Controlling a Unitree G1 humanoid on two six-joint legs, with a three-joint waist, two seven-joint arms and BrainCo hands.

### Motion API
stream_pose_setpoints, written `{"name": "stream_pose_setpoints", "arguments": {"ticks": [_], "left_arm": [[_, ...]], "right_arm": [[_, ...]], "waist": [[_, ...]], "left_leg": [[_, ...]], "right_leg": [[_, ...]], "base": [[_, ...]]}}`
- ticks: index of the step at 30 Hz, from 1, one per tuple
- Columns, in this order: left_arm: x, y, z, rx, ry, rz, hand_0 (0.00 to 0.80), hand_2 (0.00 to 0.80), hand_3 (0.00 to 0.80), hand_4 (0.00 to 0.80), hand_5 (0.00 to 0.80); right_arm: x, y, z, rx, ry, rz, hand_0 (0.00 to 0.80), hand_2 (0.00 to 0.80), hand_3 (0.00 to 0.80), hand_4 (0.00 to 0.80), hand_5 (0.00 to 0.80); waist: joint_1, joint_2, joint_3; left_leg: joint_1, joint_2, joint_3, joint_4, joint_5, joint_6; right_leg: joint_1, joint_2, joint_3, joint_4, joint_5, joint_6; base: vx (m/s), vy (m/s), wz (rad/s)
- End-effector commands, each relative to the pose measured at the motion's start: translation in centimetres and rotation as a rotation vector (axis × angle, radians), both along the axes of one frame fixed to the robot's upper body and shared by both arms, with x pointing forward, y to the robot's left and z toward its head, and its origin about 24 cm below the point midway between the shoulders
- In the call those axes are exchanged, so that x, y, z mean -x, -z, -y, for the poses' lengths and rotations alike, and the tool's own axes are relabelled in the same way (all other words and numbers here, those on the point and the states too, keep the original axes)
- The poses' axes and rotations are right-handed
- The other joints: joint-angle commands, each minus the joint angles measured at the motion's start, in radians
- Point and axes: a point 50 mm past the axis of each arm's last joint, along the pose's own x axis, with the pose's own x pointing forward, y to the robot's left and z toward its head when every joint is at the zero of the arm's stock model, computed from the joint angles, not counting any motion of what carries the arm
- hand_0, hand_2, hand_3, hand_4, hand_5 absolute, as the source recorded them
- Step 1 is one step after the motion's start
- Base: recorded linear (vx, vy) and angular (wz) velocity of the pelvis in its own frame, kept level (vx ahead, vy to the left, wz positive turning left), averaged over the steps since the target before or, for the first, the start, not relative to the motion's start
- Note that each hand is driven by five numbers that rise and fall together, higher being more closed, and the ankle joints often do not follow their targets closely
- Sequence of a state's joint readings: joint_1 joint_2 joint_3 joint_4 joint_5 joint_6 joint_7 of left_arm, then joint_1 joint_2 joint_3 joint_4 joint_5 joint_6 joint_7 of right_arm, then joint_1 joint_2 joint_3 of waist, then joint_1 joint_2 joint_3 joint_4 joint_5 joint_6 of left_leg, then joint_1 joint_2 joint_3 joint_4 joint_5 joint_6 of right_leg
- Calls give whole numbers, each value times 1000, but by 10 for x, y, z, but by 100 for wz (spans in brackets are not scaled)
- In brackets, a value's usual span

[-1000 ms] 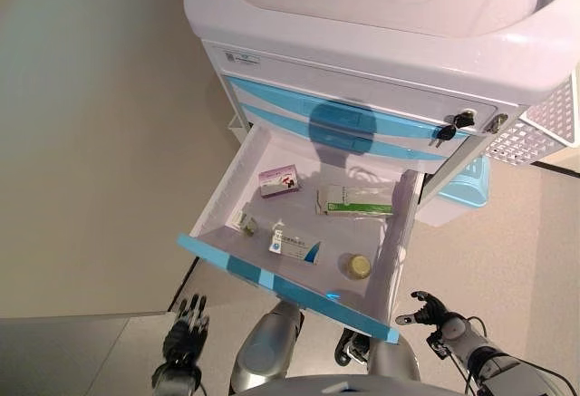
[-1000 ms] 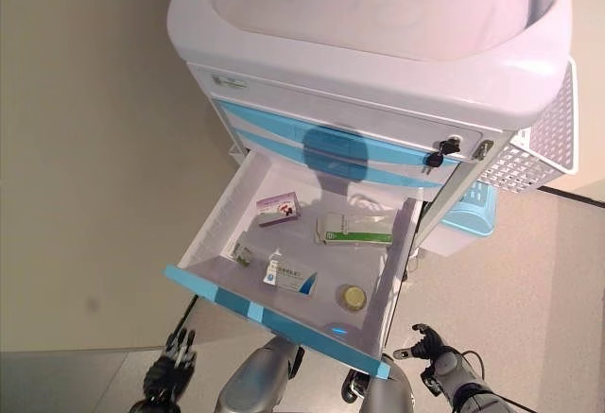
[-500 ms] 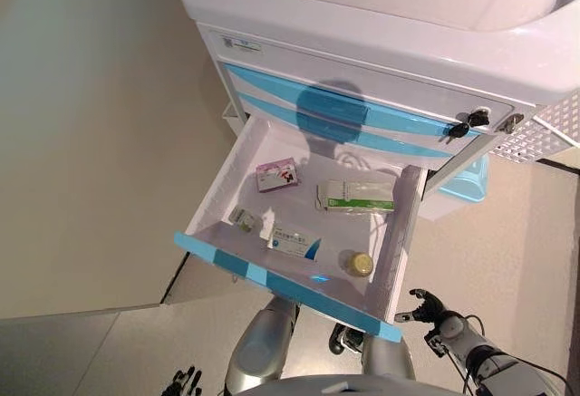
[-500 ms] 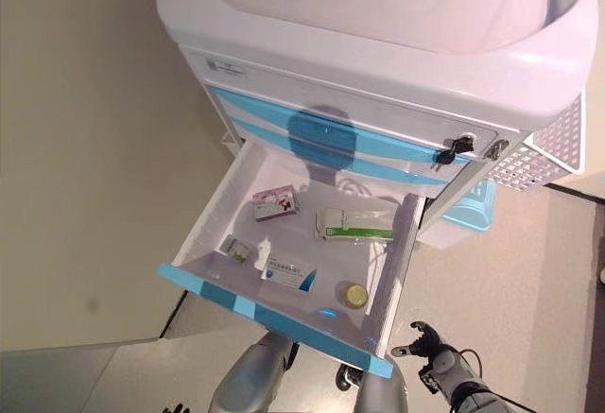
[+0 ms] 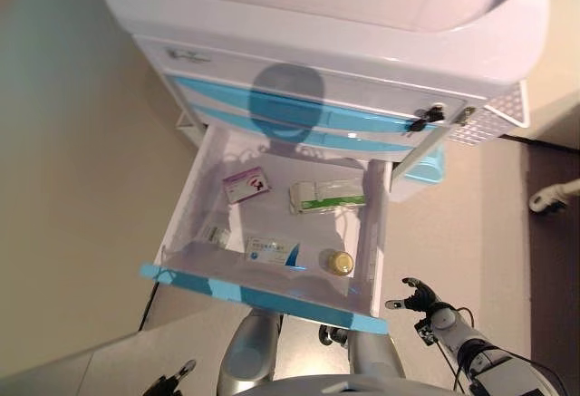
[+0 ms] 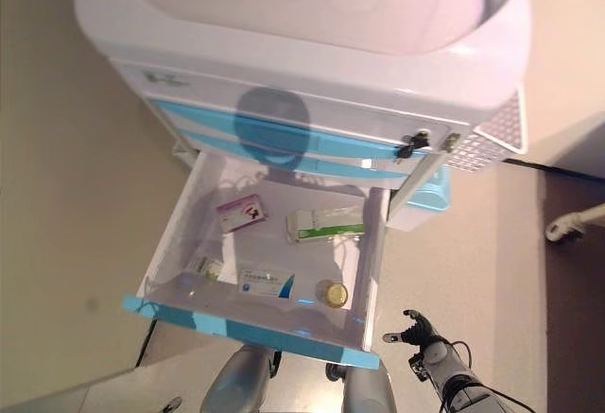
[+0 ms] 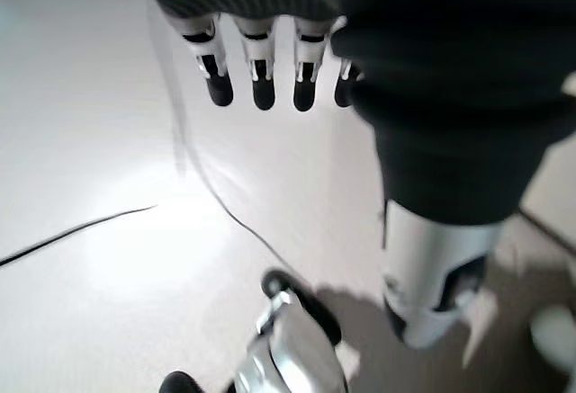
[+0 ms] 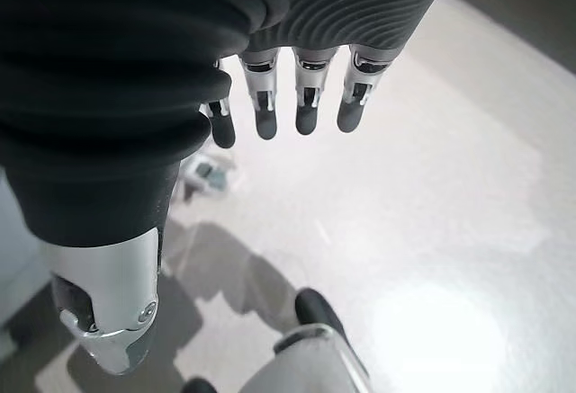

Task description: Open the drawer and pick up the medicine

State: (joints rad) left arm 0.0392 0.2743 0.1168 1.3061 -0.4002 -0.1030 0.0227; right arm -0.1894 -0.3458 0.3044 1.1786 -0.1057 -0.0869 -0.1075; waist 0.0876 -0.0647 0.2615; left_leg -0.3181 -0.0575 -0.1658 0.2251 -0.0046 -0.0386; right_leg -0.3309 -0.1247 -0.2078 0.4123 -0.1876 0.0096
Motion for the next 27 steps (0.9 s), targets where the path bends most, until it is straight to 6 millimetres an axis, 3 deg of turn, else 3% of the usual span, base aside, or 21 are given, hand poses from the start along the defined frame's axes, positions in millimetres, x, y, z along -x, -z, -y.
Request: {"name": "stream_pose_setpoints", "arguments": {"ticks": [1,5,6,7,9,10,11,12,13,14,15,16,18,19,23,27], "left_arm": [[12,1,-1,-61,86,-79,0,0,0,0,0],[3,1,2,-111,239,-110,0,0,0,0,0],[4,1,2,-111,239,-111,0,0,0,0,0],[4,0,0,-114,232,-112,0,0,0,0,0],[6,0,-1,-113,228,-118,0,0,0,0,0],[11,1,-3,-108,196,-127,0,0,0,0,0],[16,1,-5,-104,173,-142,0,0,0,0,0],[16,1,-5,-103,174,-142,0,0,0,0,0],[21,2,-4,-87,154,-151,0,0,0,0,0],[32,2,-7,-77,124,-176,0,0,0,0,0],[32,2,-6,-76,125,-176,0,0,0,0,0],[45,4,-5,-52,98,-205,0,0,0,0,0],[47,4,-4,-43,99,-207,0,0,0,0,0],[62,5,-2,-20,90,-242,0,0,0,0,0],[84,5,0,29,94,-296,0,0,0,0,0],[94,4,0,51,102,-325,0,0,0,0,0]], "right_arm": [[-9,-9,3,-12,7,83,0,0,0,0,0],[-23,-29,4,-38,-41,213,0,0,0,0,0],[-23,-29,4,-38,-41,212,0,0,0,0,0],[-31,-48,9,-48,-73,301,0,0,0,0,0],[-32,-55,11,-49,-87,328,0,0,0,0,0],[-43,-85,14,-73,-125,459,0,0,0,0,0],[-47,-101,15,-104,-157,520,0,0,0,0,0],[-46,-101,15,-104,-156,518,0,0,0,0,0],[-48,-119,17,-108,-195,580,0,0,0,0,0],[-51,-151,14,-142,-286,677,0,0,0,0,0],[-51,-151,15,-142,-284,675,0,0,0,0,0],[-50,-188,11,-187,-385,787,0,0,0,0,0],[-47,-196,9,-227,-409,803,0,0,0,0,0],[-44,-225,-1,-375,-507,865,0,0,0,0,0],[-38,-250,-23,-590,-682,811,0,0,0,0,0],[-44,-261,-46,-686,-835,712,0,0,0,0,0]], "waist": [[-13,-11,-19],[-42,-43,-41],[-41,-42,-39],[-54,-53,-51],[-57,-56,-56],[-68,-64,-66],[-71,-69,-71],[-69,-69,-70],[-71,-72,-75],[-73,-77,-82],[-72,-76,-82],[-72,-81,-89],[-69,-81,-92],[-59,-84,-102],[-36,-84,-121],[-12,-84,-125]], "left_leg": [[16,-49,49,-59,23,62],[81,-28,96,-123,30,61],[84,-28,97,-125,31,61],[109,-21,115,-152,34,61],[123,-18,123,-165,34,62],[143,-13,135,-185,36,62],[155,-11,143,-195,35,63],[157,-11,144,-196,36,63],[167,-10,150,-202,33,63],[178,-8,158,-208,32,62],[180,-8,158,-208,32,62],[187,-8,160,-213,32,60],[191,-9,158,-214,31,60],[195,-10,151,-217,31,58],[197,-10,134,-228,36,53],[192,-12,118,-233,43,46]], "right_leg": [[21,-20,40,-134,189,72],[67,14,93,-220,229,91],[69,15,94,-222,230,91],[85,24,109,-251,242,98],[92,28,116,-261,246,100],[103,36,132,-279,252,106],[109,38,139,-287,256,108],[111,38,140,-288,256,108],[115,40,147,-291,259,111],[121,40,152,-295,260,114],[123,40,152,-295,259,114],[131,38,150,-300,258,114],[136,37,146,-302,255,114],[147,35,137,-308,251,114],[162,29,115,-328,249,114],[172,22,88,-339,250,112]], "base": [[47,2,-16],[41,3,-42],[64,12,-55],[54,11,-41],[53,11,-48],[54,11,-42],[55,11,-31],[43,9,-24],[56,12,-34],[56,12,-26],[64,8,-19],[47,0,-9],[47,-7,-7],[47,-16,2],[36,-17,13],[20,-29,23]]}}
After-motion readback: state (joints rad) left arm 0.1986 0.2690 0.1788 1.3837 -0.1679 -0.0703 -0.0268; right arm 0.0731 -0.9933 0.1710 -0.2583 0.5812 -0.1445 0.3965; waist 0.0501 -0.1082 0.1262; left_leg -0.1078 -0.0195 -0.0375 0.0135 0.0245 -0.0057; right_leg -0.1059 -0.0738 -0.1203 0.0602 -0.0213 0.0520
